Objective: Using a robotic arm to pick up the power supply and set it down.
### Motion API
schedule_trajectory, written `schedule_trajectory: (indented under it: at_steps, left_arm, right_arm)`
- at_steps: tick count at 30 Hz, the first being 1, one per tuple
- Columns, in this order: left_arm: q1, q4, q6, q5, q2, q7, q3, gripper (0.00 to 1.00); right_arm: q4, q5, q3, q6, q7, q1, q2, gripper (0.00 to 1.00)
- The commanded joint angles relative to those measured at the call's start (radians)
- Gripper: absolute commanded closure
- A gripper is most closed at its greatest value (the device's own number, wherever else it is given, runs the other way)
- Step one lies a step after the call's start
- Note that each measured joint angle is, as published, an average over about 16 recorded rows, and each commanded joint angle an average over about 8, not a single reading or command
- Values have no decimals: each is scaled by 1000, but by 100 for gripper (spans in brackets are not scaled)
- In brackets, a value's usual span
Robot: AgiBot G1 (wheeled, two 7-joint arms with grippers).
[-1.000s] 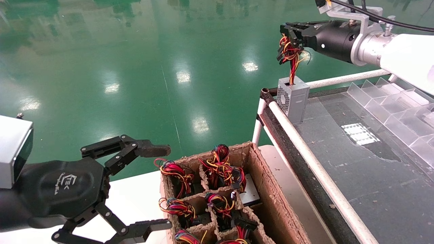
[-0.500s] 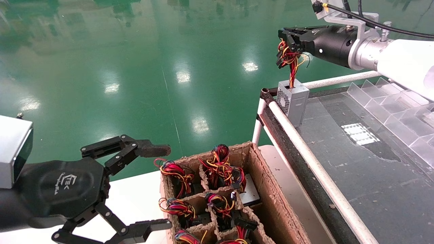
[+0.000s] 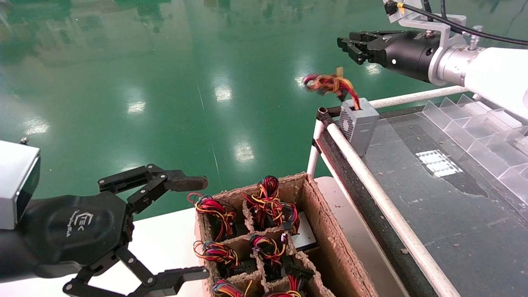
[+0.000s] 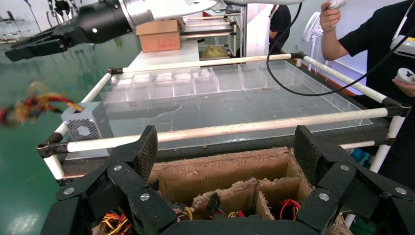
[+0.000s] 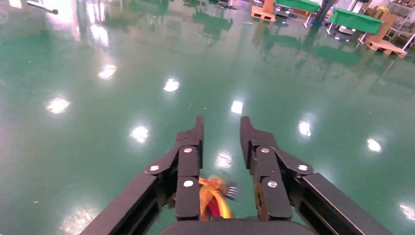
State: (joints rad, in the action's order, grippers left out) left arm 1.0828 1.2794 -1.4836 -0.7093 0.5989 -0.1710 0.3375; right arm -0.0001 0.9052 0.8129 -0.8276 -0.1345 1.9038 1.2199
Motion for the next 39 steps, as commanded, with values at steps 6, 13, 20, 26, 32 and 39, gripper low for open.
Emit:
schedule_trajectory:
  at_steps: [6, 13, 20, 26, 32, 39]
  left_arm:
    - [0, 0, 0, 0, 0, 0, 0, 0]
    - [-3, 1, -5, -8, 5, -6, -13, 0]
    - [-4, 0, -6, -9, 6, -7, -14, 0]
    - [-3, 0, -6, -9, 5, -7, -14, 0]
    - [-3, 0, -6, -9, 5, -7, -13, 0]
    - [-3, 0, -5, -9, 5, -6, -13, 0]
  right_arm:
    - [4, -22, -15, -26, 9, 7, -22, 0]
    - [50, -55, -52, -70, 19, -19, -61, 0]
    - [189, -70, -107, -138, 53, -110, -123, 0]
    - [316, -82, -157, -199, 84, -193, -180, 0]
    - [443, -94, -206, -261, 116, -277, -236, 0]
    - [591, -108, -264, -333, 152, -374, -301, 0]
